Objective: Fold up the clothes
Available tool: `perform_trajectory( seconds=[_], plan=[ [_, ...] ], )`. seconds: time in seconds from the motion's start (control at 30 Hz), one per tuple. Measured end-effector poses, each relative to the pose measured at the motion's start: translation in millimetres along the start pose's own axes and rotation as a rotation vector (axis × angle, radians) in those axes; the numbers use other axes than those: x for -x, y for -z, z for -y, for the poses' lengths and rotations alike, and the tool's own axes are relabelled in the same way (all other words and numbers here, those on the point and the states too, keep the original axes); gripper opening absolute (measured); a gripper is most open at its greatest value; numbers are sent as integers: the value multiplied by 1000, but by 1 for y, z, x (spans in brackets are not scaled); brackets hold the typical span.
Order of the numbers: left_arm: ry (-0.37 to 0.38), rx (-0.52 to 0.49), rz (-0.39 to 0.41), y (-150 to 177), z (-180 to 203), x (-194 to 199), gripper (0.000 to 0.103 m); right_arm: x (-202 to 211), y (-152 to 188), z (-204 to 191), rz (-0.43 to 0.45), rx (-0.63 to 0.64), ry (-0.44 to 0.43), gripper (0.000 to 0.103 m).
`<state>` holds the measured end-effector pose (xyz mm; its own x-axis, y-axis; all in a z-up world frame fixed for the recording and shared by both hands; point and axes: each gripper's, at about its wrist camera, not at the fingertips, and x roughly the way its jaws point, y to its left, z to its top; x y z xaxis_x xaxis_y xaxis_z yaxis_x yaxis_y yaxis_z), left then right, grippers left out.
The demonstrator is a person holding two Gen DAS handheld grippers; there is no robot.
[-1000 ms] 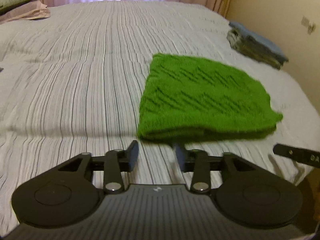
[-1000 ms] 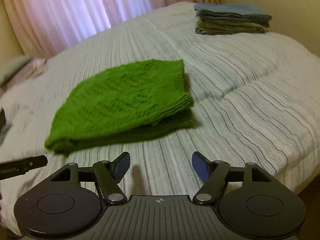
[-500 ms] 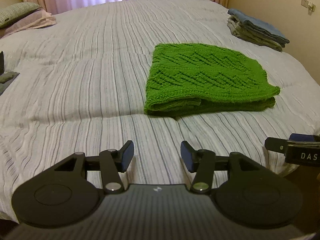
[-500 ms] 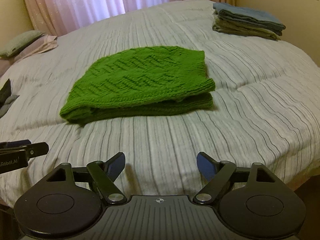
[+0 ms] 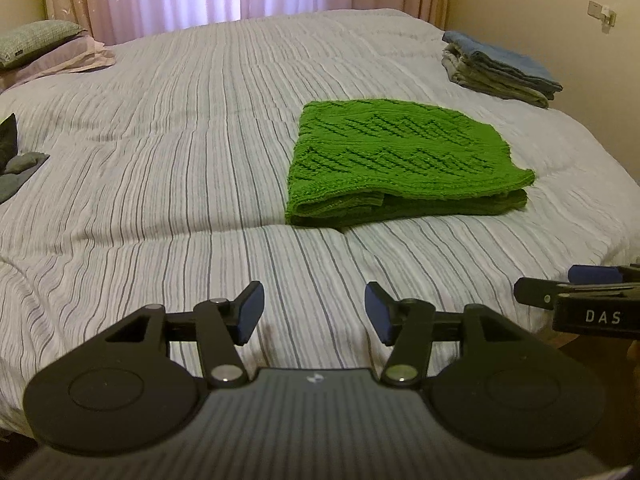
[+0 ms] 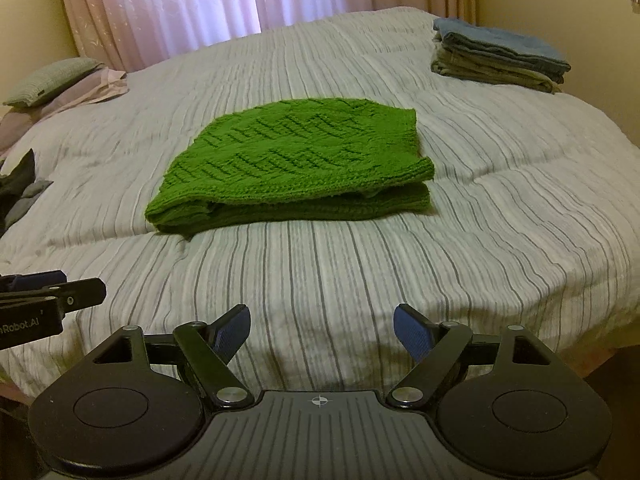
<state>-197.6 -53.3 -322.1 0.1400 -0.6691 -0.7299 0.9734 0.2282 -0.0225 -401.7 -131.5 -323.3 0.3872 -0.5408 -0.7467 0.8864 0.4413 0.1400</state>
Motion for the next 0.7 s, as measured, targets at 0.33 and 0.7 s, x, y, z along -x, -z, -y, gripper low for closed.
perform_trajectory(
  seconds=[0.33,0.7],
  plan=[
    [22,-3,16,6,2,7,55,6,3,0,6,4,4,82],
    [144,157,23,-25,-55,-24,55,-25,-28,65,31,-164,-106,82]
  ],
)
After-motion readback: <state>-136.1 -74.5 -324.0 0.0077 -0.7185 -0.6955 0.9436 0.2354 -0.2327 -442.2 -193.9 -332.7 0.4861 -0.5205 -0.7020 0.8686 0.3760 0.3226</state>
